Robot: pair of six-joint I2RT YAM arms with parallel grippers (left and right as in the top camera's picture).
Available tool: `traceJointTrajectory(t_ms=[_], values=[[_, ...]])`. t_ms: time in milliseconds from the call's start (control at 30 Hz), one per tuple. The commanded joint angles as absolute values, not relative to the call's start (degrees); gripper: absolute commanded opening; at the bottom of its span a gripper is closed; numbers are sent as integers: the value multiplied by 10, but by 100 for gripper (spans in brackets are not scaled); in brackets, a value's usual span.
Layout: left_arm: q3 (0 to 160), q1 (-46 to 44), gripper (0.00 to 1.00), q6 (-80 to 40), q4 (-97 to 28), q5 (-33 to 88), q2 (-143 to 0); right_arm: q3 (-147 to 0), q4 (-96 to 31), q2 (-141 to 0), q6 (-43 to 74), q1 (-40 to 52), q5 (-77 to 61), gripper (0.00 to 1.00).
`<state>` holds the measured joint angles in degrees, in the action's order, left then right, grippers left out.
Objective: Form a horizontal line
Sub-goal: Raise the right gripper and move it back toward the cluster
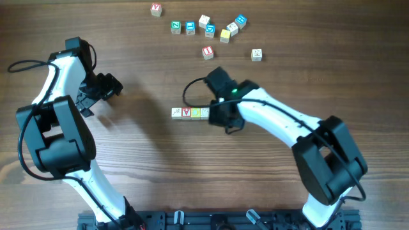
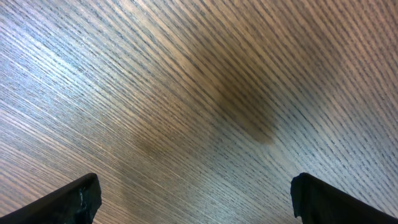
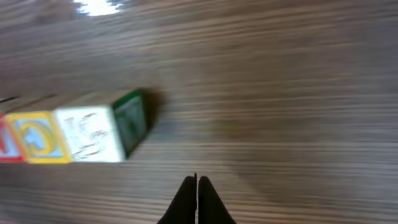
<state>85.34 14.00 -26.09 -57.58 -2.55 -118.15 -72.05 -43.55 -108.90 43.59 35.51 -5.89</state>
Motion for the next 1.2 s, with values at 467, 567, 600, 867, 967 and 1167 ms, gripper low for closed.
traceJointTrajectory(t_ms=[467,567,600,867,967,1167], values=[[853,142,100,-262,-576,-31,-1176,-726,-392,-1075,386,293,67,100],[853,142,100,-262,-576,-31,-1176,-726,-352,-1075,375,293,67,100],[853,142,100,-262,-576,-31,-1176,-726,-340,-1075,375,293,73,100],[853,142,100,-262,-576,-31,-1176,-726,-274,-1075,375,293,126,100],[853,142,100,-262,-576,-31,-1176,-726,-262,-1075,375,293,164,100],[853,142,100,-262,-576,-31,-1176,-726,-230,-1075,375,293,193,100]])
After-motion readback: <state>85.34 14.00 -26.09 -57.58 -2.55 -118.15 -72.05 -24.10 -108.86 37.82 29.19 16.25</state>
